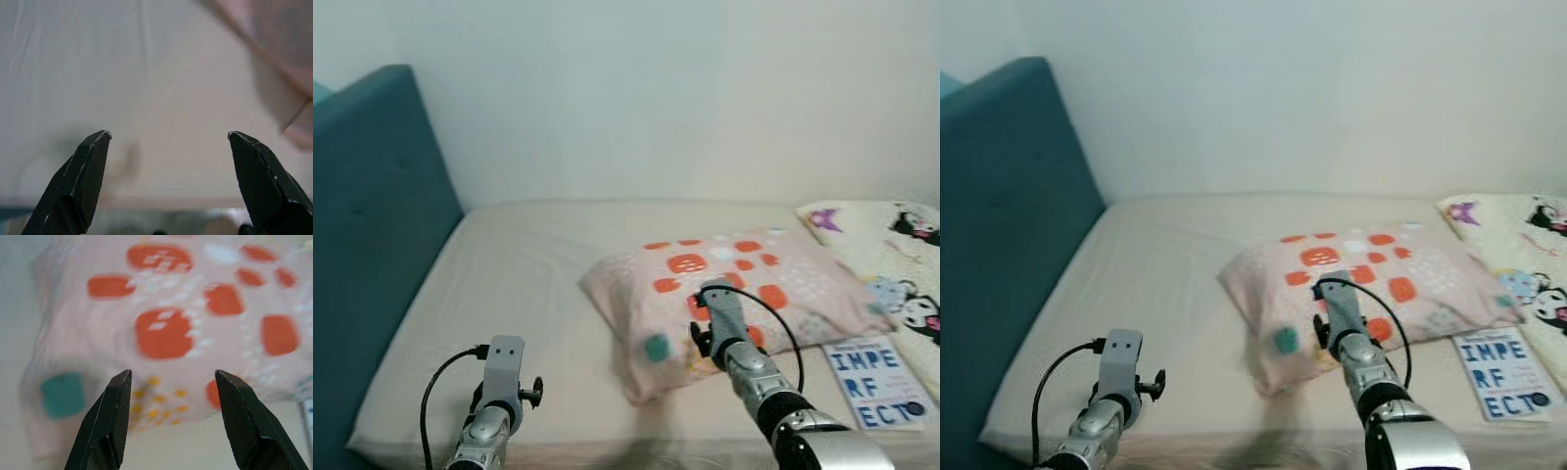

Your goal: Clean up the room

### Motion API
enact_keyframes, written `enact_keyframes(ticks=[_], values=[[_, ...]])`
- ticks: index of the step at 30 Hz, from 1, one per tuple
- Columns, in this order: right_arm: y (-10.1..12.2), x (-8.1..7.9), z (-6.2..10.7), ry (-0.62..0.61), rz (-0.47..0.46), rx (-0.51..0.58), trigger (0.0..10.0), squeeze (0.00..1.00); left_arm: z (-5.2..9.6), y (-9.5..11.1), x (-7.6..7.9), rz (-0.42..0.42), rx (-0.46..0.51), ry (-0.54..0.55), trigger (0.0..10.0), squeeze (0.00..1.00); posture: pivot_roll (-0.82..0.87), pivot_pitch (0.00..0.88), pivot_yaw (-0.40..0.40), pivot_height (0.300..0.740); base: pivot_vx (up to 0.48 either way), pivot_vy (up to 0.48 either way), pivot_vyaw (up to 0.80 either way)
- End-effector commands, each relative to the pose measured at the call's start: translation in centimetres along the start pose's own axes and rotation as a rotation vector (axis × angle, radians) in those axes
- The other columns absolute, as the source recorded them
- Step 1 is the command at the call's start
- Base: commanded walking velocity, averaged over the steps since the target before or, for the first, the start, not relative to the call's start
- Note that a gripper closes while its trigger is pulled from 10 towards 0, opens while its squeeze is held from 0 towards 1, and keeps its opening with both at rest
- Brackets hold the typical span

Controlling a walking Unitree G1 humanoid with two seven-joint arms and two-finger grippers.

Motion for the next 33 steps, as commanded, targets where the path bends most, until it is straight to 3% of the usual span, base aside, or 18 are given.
enact_keyframes(ticks=[1, 6, 9, 20, 23, 33], values=[[1.8, -0.8, -0.4, 0.038, -0.017, 0.03, 10.0, 0.0, -0.2, 1.0, -0.8, 0.014, 0.038, 0.022, 10.0, 0.0, 0.02, 0.0, -0.051, 0.73, 0.0, 0.0, 0.0], [2.8, -0.8, -0.5, 0.045, 0.0, 0.05, 10.0, 0.0, -0.3, 1.8, -1.0, 0.016, 0.064, 0.028, 10.0, 0.0, 0.02, 0.0, -0.054, 0.72, 0.0, 0.0, 0.0], [3.4, -0.6, -0.6, 0.035, 0.055, 0.058, 10.0, 0.0, -0.6, 3.1, -1.0, 0.048, 0.108, 0.01, 10.0, 0.0, 0.03, 0.0, -0.058, 0.705, 0.0, 0.0, 0.0], [2.8, 0.7, -0.5, -0.014, 0.093, 0.035, 10.0, 0.0, -0.6, 3.6, -0.3, 0.049, 0.138, -0.045, 10.0, 0.0, 0.04, 0.0, -0.061, 0.675, 0.0, 0.0, 0.0], [2.9, 2.1, -0.4, -0.048, 0.075, 0.034, 10.0, 0.0, -0.3, 3.4, -1.0, 0.053, 0.156, -0.05, 10.0, 0.0, 0.04, 0.0, -0.063, 0.66, 0.0, 0.0, 0.0], [3.7, 3.1, -0.3, -0.055, -0.018, 0.076, 10.0, 0.0, 0.3, 4.4, -3.9, -0.013, 0.23, -0.005, 10.0, 0.0, 0.05, 0.006, -0.047, 0.625, 0.0, 0.0, 0.0]])
Point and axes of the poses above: a point about 5 cm out from each wrist's last joint towards the gripper, its own z axis pointing back from the gripper into the wrist, its own y axis along the axis of the wrist's last joint, x = y × z, the point moved 4 cm from there along -z, pointing out of the wrist towards the gripper, and after that the axes turned 1 degree about z, right-handed, at the moved point
